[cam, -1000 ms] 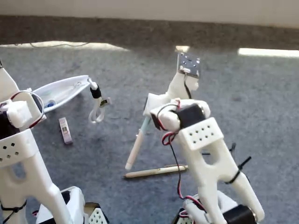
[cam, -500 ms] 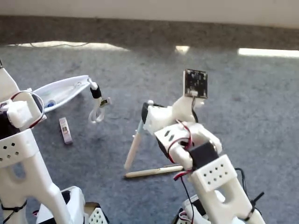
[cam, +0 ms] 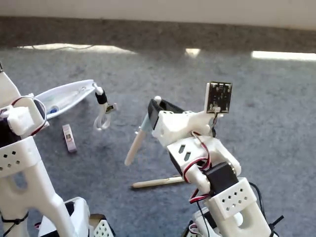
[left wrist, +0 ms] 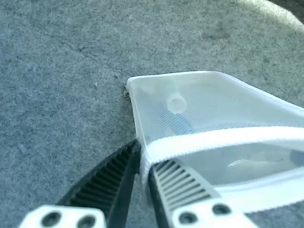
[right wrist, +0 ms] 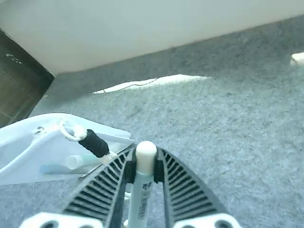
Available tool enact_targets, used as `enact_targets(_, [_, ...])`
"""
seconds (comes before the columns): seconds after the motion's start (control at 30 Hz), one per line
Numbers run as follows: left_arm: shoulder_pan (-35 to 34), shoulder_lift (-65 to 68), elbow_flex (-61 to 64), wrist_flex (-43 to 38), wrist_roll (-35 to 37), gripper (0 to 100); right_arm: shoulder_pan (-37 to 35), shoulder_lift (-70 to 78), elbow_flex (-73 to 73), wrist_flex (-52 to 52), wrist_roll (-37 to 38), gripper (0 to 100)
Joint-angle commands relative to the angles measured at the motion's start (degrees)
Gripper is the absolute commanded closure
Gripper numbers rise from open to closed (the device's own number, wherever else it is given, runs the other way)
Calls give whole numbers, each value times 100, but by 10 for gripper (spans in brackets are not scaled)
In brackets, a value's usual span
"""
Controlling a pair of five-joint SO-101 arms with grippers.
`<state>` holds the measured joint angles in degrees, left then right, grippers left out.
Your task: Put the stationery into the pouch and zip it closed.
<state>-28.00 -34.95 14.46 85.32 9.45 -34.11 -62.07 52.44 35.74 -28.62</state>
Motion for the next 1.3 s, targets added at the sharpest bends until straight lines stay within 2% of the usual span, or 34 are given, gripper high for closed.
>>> enact_targets(0.0, [-40,-31,40,-70,-18,993,-303,-119,-57,-356,70,994])
enact_targets(0.2, [-40,-31,48,-70,-18,993,-620,-127,-57,-971,114,994])
enact_targets(0.33, [-40,-31,48,-70,-18,993,-884,-127,-57,-1349,747,994])
enact_targets(0.47, [-40,-31,163,-105,-18,993,-1112,-127,-57,-1815,1020,994])
enact_targets(1.03, [-40,-31,189,-97,-18,993,-1947,-84,-57,-4593,3015,994])
enact_targets(1.27, [-40,-31,189,-97,-18,993,-1947,-66,-57,-5473,3130,994])
